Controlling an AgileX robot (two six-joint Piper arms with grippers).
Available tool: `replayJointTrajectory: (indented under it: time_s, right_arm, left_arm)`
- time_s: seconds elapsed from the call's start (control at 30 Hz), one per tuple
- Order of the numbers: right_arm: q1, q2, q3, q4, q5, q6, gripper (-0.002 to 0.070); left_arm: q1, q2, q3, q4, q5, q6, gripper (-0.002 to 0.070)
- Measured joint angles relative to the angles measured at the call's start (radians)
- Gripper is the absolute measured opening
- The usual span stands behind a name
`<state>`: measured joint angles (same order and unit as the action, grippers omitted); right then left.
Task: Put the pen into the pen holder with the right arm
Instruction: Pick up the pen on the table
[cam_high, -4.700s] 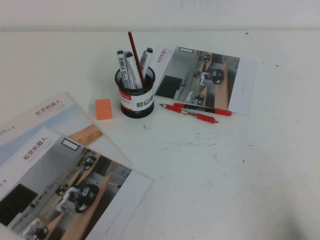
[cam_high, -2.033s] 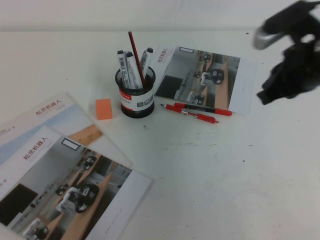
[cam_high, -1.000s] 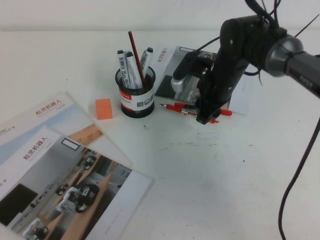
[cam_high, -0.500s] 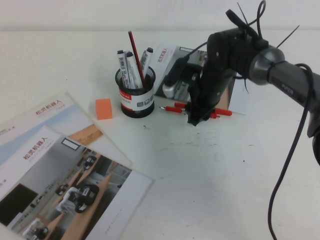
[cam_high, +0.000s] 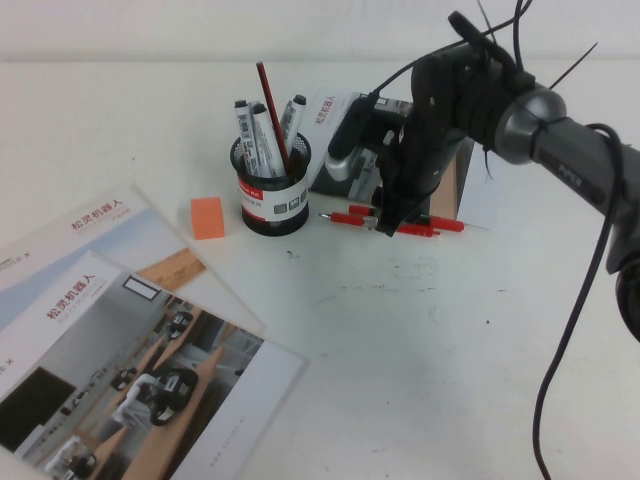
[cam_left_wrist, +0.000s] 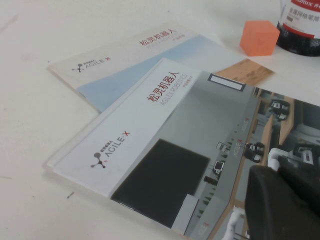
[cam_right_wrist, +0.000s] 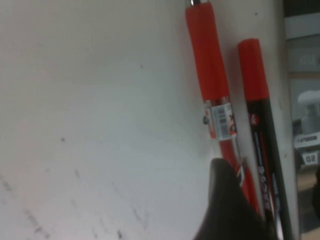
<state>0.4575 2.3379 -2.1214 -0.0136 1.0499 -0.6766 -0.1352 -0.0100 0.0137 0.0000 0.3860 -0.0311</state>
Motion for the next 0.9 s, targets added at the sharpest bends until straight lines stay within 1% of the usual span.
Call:
replayJointTrajectory:
  time_s: [0.33,0.67,0.9]
  right_arm:
    - [0.000,0.019,0.000,-0.012,-0.018,0.000,0.0329]
    - [0.000,0.040,-0.002,-0.012,-0.022,-0.038,0.0329]
    - [0.000,0.042,-0.002,0.014,-0.022,-0.051,0.0327]
  left_arm:
    - [0.000,0.000,0.000,0.000,0.000,0.000,-0.0001]
    - [0.000,0.000,0.000,0.000,0.000,0.000,-0.0001]
    - [0.000,0.000,0.000,0.000,0.000,0.000,-0.0001]
